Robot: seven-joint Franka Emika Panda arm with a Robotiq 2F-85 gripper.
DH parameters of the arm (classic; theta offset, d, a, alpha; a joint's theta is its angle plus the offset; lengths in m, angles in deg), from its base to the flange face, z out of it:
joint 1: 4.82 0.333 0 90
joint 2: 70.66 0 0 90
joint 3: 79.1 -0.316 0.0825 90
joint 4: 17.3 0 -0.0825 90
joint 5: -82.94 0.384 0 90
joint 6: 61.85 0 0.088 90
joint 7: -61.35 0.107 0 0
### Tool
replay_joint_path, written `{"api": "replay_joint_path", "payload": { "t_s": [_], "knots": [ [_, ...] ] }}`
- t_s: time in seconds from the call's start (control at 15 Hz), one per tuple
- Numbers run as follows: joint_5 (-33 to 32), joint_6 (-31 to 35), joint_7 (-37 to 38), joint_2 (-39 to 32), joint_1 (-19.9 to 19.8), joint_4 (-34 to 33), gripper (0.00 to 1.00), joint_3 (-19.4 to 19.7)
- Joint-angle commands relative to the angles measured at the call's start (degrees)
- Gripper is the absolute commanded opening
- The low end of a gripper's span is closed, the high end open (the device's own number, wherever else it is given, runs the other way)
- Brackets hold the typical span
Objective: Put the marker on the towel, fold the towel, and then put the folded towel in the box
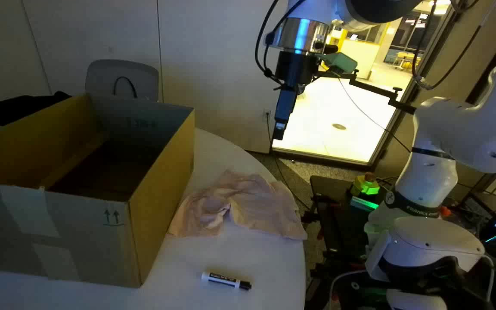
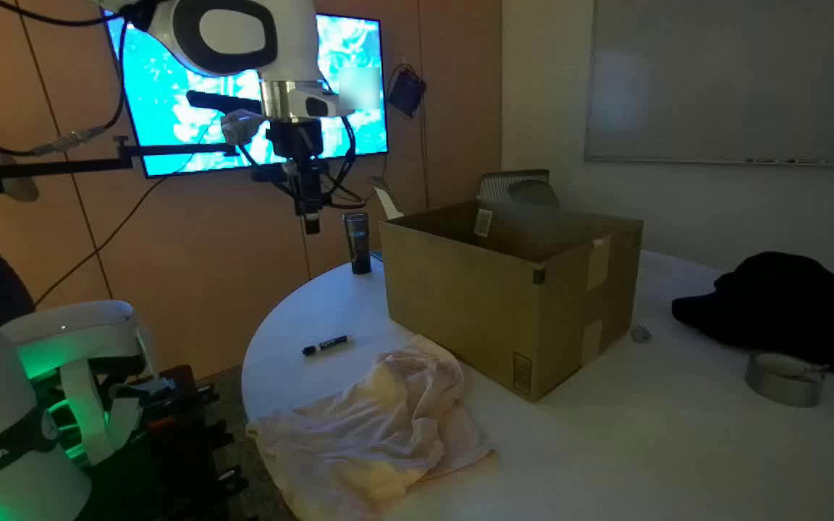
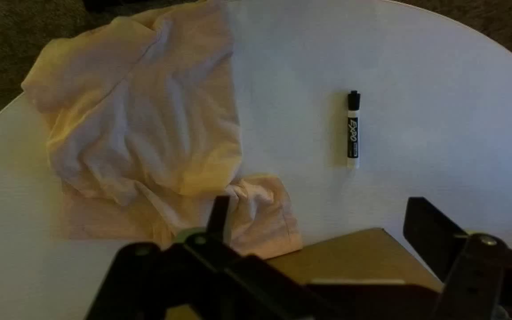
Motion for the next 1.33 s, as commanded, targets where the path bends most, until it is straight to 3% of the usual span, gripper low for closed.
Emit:
{"api": "replay_joint_path", "payload": {
  "t_s": [0.0,0.27,0.53,0.93,1.27],
  "knots": [
    [0.0,-0.1,0.0,0.0,-0.1,-0.3,1.00,-0.1],
    [0.0,-0.1,0.0,0.2,-0.1,-0.9,1.00,-0.1],
    [-0.3,3.6,-1.0,-6.8,0.5,-2.0,1.00,-0.9],
    [-0.5,20.1,-1.8,-27.2,4.0,-3.8,1.00,-4.9],
    [-7.6,32.1,0.0,-46.6,7.8,-11.0,1.00,-5.7]
  ]
}}
